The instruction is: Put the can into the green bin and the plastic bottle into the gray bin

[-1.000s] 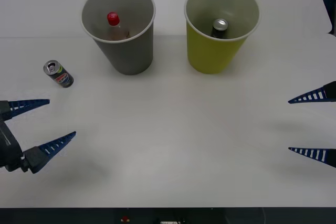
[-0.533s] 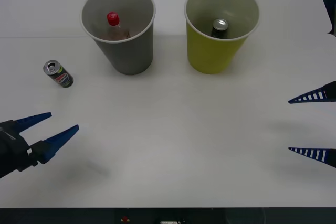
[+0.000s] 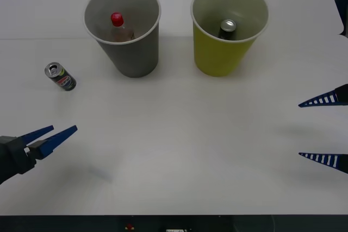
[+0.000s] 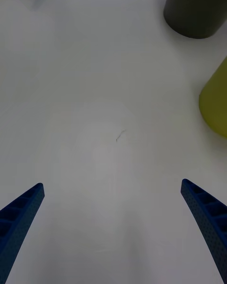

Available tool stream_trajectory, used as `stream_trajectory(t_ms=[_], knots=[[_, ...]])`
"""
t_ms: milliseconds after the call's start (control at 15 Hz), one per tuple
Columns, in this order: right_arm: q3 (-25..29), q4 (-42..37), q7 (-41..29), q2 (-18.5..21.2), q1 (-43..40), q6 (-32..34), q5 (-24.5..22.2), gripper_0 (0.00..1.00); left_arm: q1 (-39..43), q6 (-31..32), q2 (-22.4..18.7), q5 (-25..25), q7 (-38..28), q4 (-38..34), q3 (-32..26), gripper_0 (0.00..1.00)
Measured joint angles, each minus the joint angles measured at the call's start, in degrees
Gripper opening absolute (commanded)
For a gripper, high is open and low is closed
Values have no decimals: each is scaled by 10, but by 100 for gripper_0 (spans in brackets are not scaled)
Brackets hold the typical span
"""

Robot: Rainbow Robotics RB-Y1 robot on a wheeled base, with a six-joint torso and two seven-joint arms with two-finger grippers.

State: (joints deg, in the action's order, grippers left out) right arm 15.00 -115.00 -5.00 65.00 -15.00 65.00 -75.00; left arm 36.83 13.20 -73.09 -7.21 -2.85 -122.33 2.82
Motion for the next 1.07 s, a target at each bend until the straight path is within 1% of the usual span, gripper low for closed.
stream_trajectory(t_ms=[67,200,333,467,533,600,867,1067], knots=[[0,0,0,0,0,0,0,100,-9,20,4,17,16,17,6,100],[0,0,0,0,0,0,0,100,-24,70,6,95,109,57,27,100],[0,0,0,0,0,0,0,100,-35,119,-5,219,255,87,64,100],[0,0,0,0,0,0,0,100,-48,166,-23,359,409,108,119,100],[0,0,0,0,0,0,0,100,-57,187,-30,420,484,117,147,100],[0,0,0,0,0,0,0,100,-68,204,-33,466,541,128,171,100],[0,0,0,0,0,0,0,100,-131,262,-30,602,698,173,263,100],[0,0,0,0,0,0,0,100,-185,308,-29,686,808,209,334,100]])
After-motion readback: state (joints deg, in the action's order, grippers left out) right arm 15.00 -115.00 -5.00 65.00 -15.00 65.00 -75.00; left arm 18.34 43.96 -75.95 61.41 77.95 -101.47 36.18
